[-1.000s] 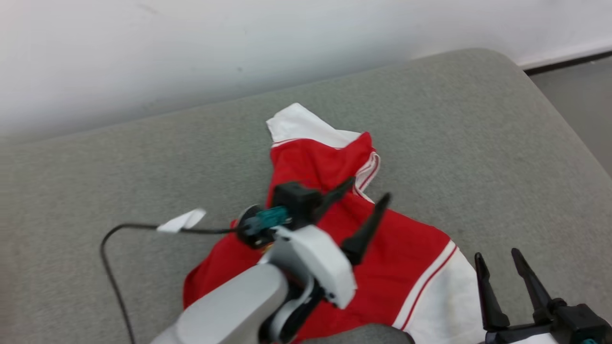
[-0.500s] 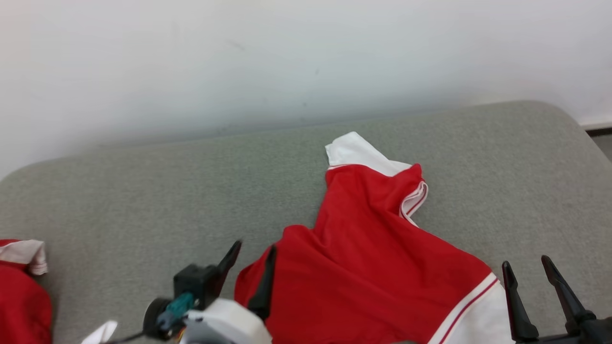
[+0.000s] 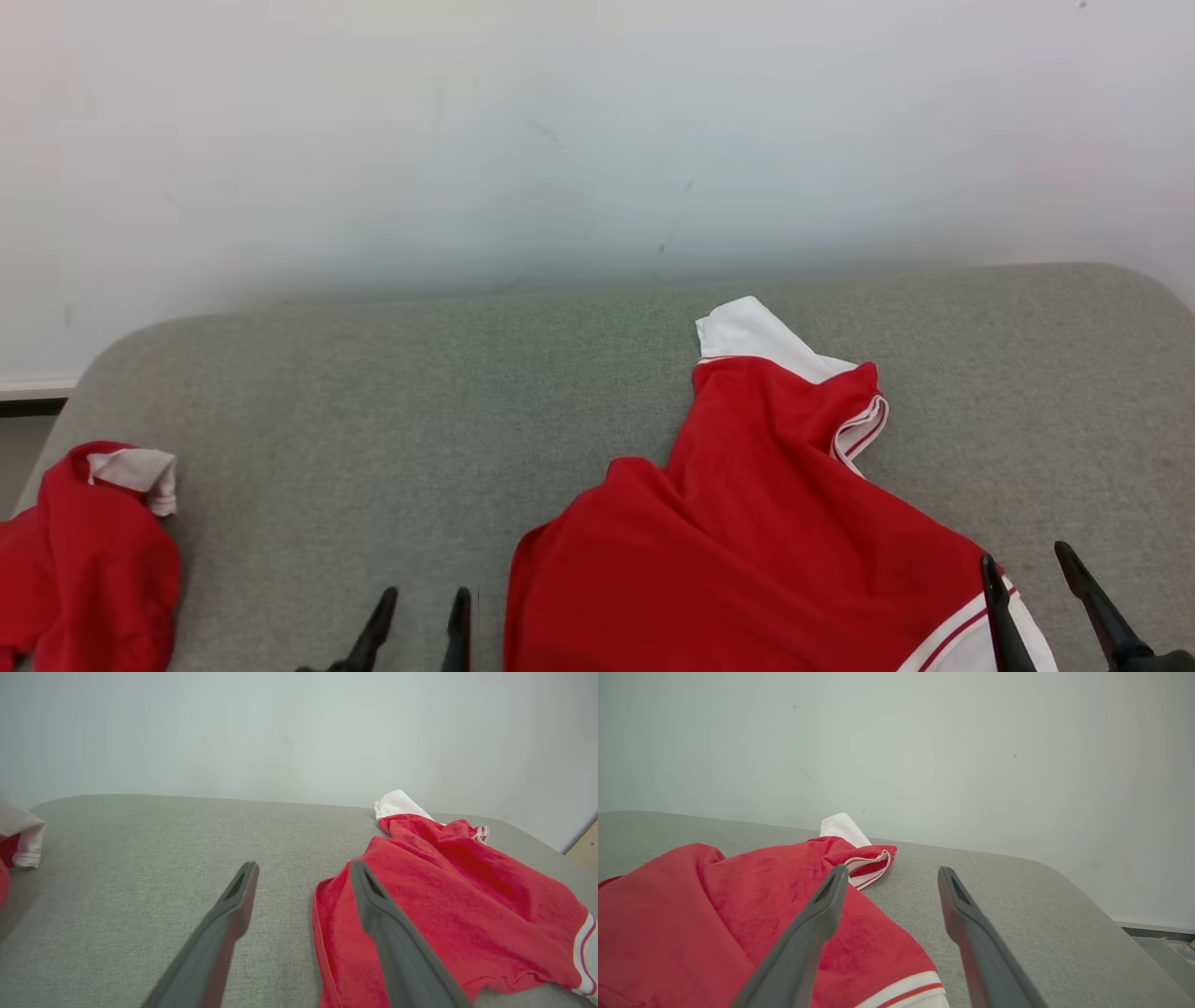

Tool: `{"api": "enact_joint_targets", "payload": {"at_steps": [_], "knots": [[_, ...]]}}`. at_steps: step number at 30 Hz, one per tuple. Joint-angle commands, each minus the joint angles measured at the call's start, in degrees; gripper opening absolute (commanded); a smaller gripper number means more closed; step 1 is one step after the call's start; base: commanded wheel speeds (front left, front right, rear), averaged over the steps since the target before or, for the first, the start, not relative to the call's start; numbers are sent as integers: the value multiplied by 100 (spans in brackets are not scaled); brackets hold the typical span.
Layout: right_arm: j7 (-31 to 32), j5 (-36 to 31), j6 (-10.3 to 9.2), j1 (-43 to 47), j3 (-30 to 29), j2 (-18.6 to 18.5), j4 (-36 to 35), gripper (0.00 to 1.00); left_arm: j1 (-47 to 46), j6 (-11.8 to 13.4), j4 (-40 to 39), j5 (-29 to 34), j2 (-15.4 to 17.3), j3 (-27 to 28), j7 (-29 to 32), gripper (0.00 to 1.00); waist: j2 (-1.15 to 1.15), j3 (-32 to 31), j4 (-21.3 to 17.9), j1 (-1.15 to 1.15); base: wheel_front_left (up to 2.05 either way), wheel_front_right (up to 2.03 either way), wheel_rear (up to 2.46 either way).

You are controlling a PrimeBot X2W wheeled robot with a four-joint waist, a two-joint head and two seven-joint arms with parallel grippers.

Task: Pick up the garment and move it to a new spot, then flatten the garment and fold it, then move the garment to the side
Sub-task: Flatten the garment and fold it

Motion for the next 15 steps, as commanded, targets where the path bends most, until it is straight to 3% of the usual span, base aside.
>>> {"api": "enact_joint_targets", "payload": {"at_steps": [1,11,15], "knots": [[8,13,-13,76,-16,-30,28,100,108,-82,-47,130,-49,124,-2,100,0,-35,30,1,0,0,0],[7,156,-13,164,194,-33,201,100,891,-1130,-85,939,-802,1418,-3,100,0,-154,194,1,0,0,0],[8,196,-13,140,262,19,251,100,1027,-1408,-59,1204,-1003,1716,-3,100,0,-173,204,1,0,0,0]]}}
